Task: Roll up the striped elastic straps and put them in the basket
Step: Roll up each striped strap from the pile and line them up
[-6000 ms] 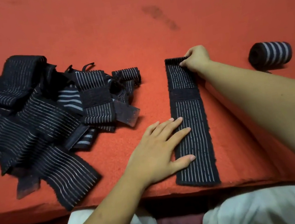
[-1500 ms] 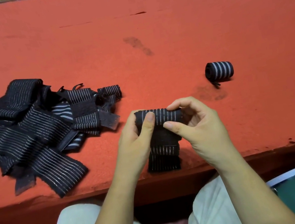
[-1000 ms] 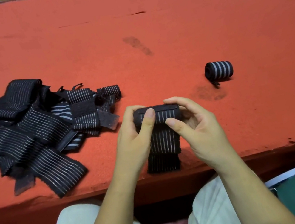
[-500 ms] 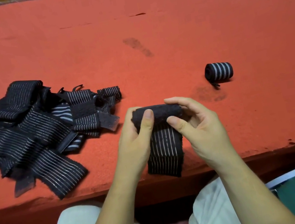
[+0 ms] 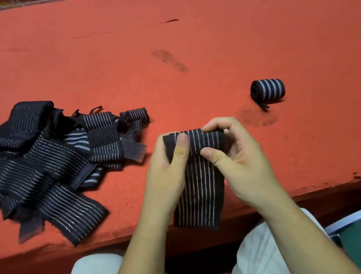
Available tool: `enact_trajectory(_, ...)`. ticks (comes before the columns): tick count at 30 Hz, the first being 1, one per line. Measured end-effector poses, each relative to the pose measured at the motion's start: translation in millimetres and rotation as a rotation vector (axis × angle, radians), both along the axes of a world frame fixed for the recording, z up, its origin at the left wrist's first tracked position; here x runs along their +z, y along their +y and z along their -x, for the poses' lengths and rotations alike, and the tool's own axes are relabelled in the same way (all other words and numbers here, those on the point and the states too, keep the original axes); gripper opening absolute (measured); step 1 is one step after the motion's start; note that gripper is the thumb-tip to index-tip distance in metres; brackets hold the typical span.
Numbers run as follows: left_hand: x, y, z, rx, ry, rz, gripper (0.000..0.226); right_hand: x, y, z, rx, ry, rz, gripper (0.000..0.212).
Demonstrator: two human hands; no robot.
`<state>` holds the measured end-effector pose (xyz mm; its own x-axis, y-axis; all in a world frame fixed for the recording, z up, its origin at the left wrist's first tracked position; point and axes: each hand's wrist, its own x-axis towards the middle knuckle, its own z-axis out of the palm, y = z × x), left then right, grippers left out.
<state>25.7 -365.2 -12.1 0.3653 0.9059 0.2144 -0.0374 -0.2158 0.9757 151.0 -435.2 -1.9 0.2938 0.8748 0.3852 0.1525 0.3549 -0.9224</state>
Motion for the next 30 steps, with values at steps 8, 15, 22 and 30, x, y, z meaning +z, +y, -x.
enact_trajectory(8, -2.9, 1.1, 3.4, -0.258, -0.157, -0.147, 0.032, 4.2, 1.5, -1.0, -0.097, -0.012, 0.179, 0.032)
enact_trajectory(15, -2.7, -1.3, -3.0, -0.079, -0.008, 0.035, 0.047, 1.1, 0.9, -4.4, -0.038, -0.035, 0.077, 0.023)
enact_trajectory(22, -6.0, 2.3, -1.7, -0.28, -0.178, -0.059, 0.035, -3.2, 3.2, -5.9, -0.087, 0.021, 0.197, 0.038)
enact_trajectory(30, -13.1, -3.7, -19.1, -0.172, -0.169, 0.328, 0.054, -8.2, -1.0, -16.6, 0.015, 0.057, 0.07, 0.031)
